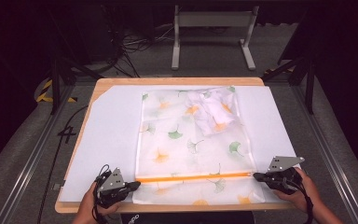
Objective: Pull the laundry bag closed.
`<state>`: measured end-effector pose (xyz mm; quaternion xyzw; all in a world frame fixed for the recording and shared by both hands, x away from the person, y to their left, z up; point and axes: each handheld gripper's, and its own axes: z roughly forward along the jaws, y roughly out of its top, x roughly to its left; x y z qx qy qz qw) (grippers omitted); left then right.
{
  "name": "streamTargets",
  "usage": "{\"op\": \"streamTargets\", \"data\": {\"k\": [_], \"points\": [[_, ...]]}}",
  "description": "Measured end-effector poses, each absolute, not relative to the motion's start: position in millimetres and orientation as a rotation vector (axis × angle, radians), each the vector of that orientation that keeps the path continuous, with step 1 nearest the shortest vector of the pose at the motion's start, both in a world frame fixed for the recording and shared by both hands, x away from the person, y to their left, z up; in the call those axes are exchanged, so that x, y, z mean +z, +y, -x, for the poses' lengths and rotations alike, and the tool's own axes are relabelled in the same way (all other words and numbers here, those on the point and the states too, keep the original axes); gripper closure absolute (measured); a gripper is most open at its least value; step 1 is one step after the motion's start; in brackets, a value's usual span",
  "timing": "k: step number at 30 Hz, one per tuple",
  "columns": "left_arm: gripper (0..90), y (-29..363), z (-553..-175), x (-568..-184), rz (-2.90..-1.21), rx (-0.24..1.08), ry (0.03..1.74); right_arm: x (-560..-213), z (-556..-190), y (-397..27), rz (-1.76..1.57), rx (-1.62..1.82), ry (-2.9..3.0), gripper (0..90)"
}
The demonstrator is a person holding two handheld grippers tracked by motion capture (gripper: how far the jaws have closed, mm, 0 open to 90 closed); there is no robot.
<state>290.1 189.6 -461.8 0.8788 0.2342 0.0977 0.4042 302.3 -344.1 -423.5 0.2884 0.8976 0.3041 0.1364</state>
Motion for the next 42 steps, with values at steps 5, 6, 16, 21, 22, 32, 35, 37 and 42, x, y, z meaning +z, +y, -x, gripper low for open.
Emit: {"op": "streamTargets", "data": {"k": [5, 6, 16, 21, 22, 32, 35, 37, 42], "points": [[90.0, 189, -289, -461, -2.222, 0.252, 0.591, -424, -300, -344, -0.827, 0.901, 2.583, 90.0], [90.0, 189, -289, -461, -2.226, 0.253, 0.586, -424, -300, -344, -0.821, 0.904, 2.582, 89.9], [90.0, 192, -288, -457, -2.214, 0.26, 0.581, -420, -296, -342, -0.791, 0.941, 2.56, 87.7], [90.0, 196, -288, -451, -2.183, 0.284, 0.581, -417, -294, -343, -0.787, 0.966, 2.537, 83.1], [90.0, 196, -288, -451, -2.179, 0.286, 0.582, -416, -294, -343, -0.786, 0.968, 2.529, 81.8], [87.6, 204, -290, -441, -2.127, 0.339, 0.594, -408, -293, -341, -0.765, 1.009, 2.47, 72.0], [84.9, 207, -291, -439, -2.109, 0.361, 0.607, -405, -295, -341, -0.762, 1.019, 2.444, 68.7], [82.0, 210, -293, -437, -2.095, 0.37, 0.615, -404, -297, -341, -0.765, 1.024, 2.417, 64.5], [73.7, 214, -297, -434, -2.085, 0.414, 0.641, -400, -304, -341, -0.783, 1.039, 2.367, 56.8]]}}
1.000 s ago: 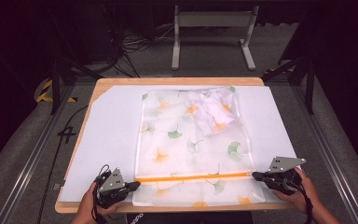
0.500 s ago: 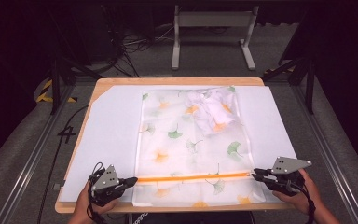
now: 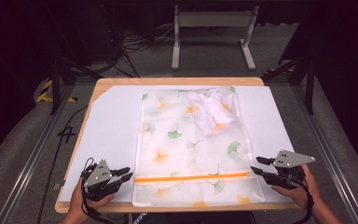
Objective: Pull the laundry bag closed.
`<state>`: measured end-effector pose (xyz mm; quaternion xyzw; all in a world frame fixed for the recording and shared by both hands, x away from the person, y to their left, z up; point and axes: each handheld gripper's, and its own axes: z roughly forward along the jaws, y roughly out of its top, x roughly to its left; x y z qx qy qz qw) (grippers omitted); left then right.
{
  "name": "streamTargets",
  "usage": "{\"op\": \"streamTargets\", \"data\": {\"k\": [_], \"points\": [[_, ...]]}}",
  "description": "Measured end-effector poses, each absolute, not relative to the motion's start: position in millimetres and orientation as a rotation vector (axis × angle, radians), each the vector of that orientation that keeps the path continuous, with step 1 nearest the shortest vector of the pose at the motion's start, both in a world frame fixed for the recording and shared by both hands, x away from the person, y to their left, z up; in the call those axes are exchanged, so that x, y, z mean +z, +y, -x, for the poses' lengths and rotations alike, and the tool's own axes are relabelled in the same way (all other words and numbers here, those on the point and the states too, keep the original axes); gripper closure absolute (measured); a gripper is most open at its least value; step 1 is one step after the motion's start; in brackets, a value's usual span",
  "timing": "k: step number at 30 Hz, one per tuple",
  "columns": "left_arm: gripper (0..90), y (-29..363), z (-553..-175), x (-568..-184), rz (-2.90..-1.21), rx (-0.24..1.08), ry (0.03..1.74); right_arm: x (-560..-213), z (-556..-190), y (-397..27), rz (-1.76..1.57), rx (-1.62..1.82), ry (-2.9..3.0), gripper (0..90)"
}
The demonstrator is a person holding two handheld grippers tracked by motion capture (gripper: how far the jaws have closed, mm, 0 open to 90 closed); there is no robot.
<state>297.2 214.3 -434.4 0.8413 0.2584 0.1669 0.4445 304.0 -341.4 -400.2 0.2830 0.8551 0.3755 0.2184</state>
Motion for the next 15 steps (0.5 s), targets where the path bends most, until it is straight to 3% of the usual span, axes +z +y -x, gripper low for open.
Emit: {"op": "streamTargets", "data": {"k": [15], "points": [[42.0, 233, -311, -428, -2.053, 0.569, 0.753, -395, -326, -349, -0.752, 1.014, 2.245, 35.4]]}}
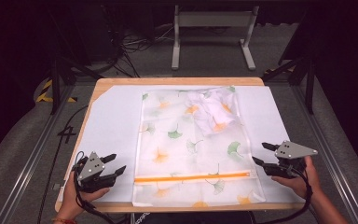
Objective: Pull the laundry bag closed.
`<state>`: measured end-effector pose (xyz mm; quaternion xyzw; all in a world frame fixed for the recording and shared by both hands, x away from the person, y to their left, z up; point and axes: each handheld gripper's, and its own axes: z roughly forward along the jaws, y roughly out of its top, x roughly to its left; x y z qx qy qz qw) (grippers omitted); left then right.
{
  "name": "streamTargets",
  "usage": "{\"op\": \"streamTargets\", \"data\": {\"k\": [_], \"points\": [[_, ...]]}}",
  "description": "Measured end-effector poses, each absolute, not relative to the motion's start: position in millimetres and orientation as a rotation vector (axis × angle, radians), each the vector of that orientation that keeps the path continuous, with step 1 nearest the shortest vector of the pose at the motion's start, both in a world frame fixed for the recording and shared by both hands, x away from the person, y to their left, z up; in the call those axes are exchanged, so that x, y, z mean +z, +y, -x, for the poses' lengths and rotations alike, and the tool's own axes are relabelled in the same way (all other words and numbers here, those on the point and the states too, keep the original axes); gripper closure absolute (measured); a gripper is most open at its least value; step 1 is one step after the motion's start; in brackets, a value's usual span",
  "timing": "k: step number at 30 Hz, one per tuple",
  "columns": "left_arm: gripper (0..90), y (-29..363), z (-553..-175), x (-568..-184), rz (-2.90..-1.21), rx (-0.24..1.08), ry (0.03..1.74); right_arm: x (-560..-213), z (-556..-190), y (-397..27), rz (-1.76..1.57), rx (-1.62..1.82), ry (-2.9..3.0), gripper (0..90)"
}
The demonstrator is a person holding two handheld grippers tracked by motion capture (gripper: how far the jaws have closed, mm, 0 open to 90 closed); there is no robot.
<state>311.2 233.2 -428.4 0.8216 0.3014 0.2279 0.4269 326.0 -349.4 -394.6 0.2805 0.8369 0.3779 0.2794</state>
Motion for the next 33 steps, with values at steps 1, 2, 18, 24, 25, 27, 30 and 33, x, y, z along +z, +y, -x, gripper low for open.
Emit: {"op": "streamTargets", "data": {"k": [1, 2, 18, 24, 25, 27, 30, 33], "points": [[38.1, 234, -312, -429, -2.056, 0.579, 0.761, -395, -328, -350, -0.768, 1.009, 2.235, 32.6], [36.1, 235, -313, -430, -2.057, 0.595, 0.774, -397, -329, -350, -0.774, 1.005, 2.228, 30.8], [11.9, 268, -323, -443, -1.887, 0.602, 0.902, -418, -338, -379, -0.962, 1.013, 2.068, 16.4], [11.5, 279, -315, -450, -1.782, 0.579, 0.935, -424, -334, -392, -1.039, 1.037, 2.015, 15.2], [11.5, 279, -315, -450, -1.782, 0.579, 0.935, -424, -334, -392, -1.039, 1.037, 2.015, 15.2], [11.5, 283, -312, -451, -1.755, 0.564, 0.947, -429, -331, -397, -1.08, 1.049, 2.007, 15.2], [11.5, 284, -310, -451, -1.749, 0.564, 0.954, -432, -330, -397, -1.084, 1.033, 2.016, 15.2], [11.5, 282, -308, -452, -1.749, 0.562, 0.943, -431, -330, -396, -1.083, 1.031, 2.013, 15.2]]}}
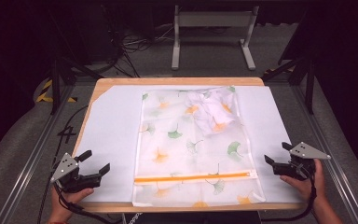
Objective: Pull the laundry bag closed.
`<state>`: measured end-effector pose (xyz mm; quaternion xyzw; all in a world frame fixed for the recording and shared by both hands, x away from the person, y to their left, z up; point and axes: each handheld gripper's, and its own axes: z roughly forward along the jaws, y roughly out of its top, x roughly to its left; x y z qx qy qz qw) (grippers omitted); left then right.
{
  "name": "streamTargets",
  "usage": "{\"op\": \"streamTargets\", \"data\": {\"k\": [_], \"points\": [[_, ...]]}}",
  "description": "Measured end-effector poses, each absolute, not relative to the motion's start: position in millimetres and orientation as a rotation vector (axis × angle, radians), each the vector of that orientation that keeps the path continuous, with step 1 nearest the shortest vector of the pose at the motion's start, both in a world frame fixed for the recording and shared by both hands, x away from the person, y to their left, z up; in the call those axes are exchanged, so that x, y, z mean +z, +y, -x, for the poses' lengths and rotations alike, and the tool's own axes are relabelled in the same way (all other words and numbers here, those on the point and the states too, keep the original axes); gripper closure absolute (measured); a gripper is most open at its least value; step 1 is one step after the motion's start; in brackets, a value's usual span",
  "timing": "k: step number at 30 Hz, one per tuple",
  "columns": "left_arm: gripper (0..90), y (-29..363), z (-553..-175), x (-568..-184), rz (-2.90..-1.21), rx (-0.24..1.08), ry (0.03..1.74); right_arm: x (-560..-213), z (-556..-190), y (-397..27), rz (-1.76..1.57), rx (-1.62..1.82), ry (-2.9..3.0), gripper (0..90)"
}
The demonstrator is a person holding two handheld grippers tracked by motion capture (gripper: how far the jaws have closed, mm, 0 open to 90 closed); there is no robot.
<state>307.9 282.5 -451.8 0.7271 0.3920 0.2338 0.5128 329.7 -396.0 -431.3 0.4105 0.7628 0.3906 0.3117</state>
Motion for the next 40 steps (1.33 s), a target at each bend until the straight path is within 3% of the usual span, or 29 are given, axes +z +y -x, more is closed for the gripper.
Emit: {"op": "streamTargets", "data": {"k": [40], "points": [[11.9, 266, -308, -453, -1.842, 0.574, 0.927, -436, -328, -389, -1.043, 0.968, 2.03, 16.3]]}}
